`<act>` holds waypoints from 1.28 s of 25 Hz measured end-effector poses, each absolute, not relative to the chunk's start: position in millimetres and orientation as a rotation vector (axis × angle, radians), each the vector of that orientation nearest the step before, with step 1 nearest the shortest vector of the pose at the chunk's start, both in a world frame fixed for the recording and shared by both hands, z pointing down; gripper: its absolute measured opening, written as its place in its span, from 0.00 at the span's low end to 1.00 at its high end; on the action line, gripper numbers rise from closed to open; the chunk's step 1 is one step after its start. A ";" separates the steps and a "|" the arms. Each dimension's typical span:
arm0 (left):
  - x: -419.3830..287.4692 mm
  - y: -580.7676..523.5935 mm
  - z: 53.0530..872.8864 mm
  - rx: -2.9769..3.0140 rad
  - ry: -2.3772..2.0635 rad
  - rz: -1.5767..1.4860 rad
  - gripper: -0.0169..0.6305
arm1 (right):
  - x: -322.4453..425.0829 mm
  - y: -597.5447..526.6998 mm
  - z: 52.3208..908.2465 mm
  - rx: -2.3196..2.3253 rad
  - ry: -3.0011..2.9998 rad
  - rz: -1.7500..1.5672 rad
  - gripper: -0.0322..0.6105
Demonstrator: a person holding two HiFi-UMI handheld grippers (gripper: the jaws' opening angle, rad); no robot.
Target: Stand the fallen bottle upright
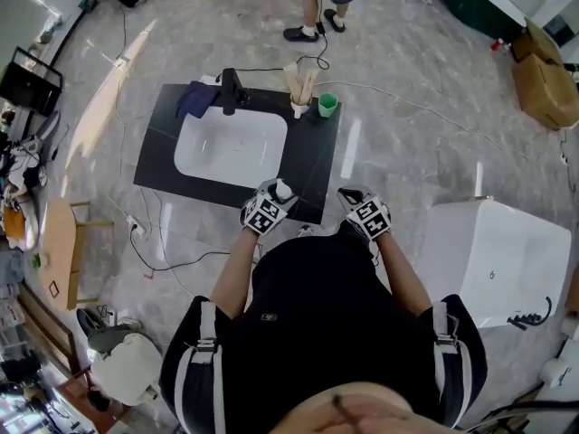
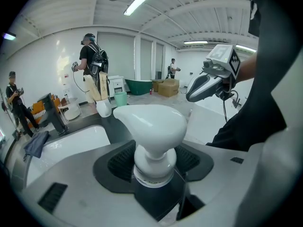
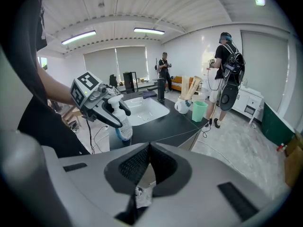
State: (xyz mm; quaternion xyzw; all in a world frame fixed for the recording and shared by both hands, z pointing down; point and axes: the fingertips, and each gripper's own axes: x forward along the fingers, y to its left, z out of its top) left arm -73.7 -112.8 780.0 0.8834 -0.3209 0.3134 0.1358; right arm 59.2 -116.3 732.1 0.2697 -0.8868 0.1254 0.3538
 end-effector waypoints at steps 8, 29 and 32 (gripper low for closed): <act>-74.0 -110.5 781.6 2.530 -0.953 0.890 0.40 | 63.3 -112.0 731.4 0.690 -2.283 0.337 0.14; -93.3 -85.8 780.6 2.437 -1.031 0.847 0.43 | 52.9 -115.4 721.7 0.657 -2.316 0.322 0.14; -101.6 -70.9 772.9 2.417 -1.039 0.844 0.43 | 49.9 -116.6 724.2 0.653 -2.327 0.315 0.14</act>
